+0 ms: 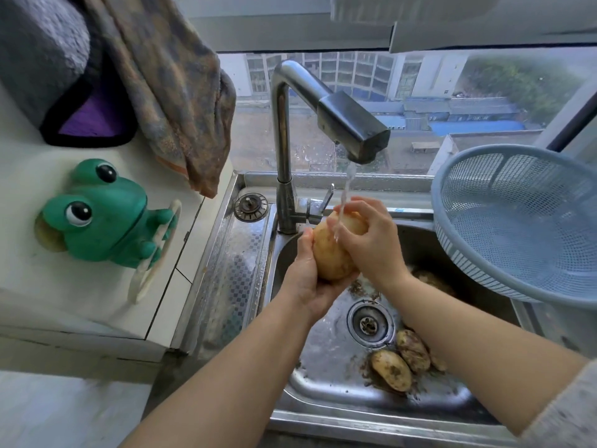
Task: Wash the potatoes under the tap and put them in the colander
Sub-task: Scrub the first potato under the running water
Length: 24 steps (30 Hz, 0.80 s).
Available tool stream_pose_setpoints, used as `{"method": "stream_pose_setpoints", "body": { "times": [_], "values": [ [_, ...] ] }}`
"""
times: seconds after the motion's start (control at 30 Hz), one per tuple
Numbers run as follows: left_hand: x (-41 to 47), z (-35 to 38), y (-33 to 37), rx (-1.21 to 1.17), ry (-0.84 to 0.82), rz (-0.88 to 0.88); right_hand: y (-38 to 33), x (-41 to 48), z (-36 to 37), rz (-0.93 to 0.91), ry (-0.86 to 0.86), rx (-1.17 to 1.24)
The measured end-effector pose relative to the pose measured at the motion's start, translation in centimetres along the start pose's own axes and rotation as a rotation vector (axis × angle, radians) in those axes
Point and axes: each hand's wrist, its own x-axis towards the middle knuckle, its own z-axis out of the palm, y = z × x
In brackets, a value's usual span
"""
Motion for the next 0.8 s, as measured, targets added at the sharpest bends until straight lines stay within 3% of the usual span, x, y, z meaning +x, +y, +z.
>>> {"method": "stream_pose_setpoints", "body": {
  "times": [0.1,0.27,0.37,0.47,0.6,0.67,0.8],
  "values": [
    [0.3,0.0,0.0,0.065,0.000,0.068,-0.9,-1.0,0.7,0.045,0.034,-0.149],
    [0.1,-0.3,0.5,-0.017,0.013,-0.010,0.0,-0.2,-1.4,-0.039,-0.355,-0.176],
    [0.0,0.0,0.3,-0.033,0.008,0.004,-0.1,0.3,-1.1,0.031,-0.247,-0.022],
    [0.3,-0.2,0.2,-0.029,0.013,0.011,-0.5,-0.5,-0.3,0.022,-0.152,-0.084],
    [0.2,-0.7,0.4,-0.050,0.023,-0.033,0.0,0.0,-2.0,-0.010,-0.459,-0.182],
    [0.1,-0.7,0.4,-0.052,0.037,-0.032,0.1,0.7,-2.6,0.020,-0.528,-0.136],
    [0.4,-0.3,-0.1,-0.035,0.042,0.016,-0.6,0.1,-0.7,0.139,-0.247,-0.031]
  ]
}}
